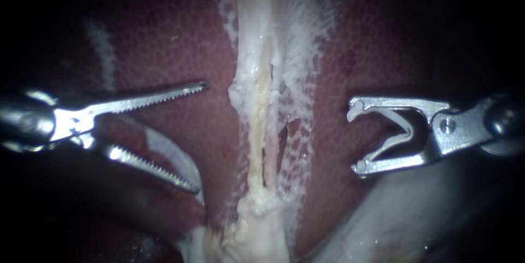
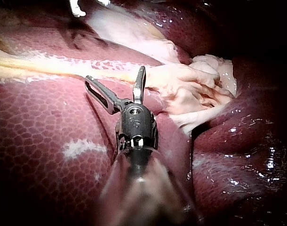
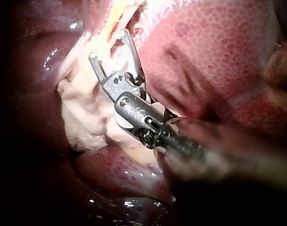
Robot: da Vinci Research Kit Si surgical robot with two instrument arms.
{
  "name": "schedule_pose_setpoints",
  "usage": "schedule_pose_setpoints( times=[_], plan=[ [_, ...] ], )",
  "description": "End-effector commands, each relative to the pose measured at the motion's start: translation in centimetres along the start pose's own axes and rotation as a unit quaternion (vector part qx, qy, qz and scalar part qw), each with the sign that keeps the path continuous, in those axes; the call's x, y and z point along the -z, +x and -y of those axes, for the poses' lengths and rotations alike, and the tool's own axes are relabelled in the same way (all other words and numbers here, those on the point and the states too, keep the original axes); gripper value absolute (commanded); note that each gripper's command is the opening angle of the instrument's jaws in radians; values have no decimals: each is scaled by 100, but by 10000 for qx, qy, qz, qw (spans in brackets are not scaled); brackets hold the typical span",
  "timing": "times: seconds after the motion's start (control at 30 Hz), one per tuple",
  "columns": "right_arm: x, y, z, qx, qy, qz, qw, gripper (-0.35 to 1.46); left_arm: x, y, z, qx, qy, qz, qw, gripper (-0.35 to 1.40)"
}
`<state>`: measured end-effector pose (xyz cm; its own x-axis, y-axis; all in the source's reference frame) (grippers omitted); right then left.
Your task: Grabbing gallbladder
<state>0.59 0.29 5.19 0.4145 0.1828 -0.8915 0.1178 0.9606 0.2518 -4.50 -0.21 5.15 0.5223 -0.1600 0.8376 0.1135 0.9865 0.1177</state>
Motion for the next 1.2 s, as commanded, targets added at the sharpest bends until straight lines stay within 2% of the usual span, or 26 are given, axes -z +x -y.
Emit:
schedule_pose_setpoints(
  times=[0.03, 0.17, 0.3, 0.5, 0.67, 0.73, 1.07, 1.2],
  plan=[
    [0, 0, 0, 0, 0, 0, 10000, 58, 0, -1, 0, -1, -3, 3, 10000, 101],
    [0, 0, 0, 0, 0, 0, 10000, 58, 3, -6, -4, -13, -25, 92, 10000, 98],
    [0, 0, 0, 0, 0, 0, 10000, 58, 1, -11, -9, 187, -83, 117, 9997, 93],
    [0, 0, 0, 0, 0, 0, 10000, 58, -13, -15, -14, 529, -107, 116, 9985, 84],
    [0, 1, 1, 1, 1, -1, 10000, 58, -23, -12, -20, 1037, -127, 157, 9944, 71],
    [-1, 1, 1, 1, 1, -1, 10000, 58, -26, -10, -23, 1155, -128, 161, 9931, 69],
    [-1, 1, 1, 1, 1, -1, 10000, 58, -41, 5, -39, 1487, -144, 167, 9886, 61],
    [-1, 1, 1, 0, 0, 0, 10000, 58, -45, 7, -42, 1579, -152, 168, 9872, 51]
  ],
)
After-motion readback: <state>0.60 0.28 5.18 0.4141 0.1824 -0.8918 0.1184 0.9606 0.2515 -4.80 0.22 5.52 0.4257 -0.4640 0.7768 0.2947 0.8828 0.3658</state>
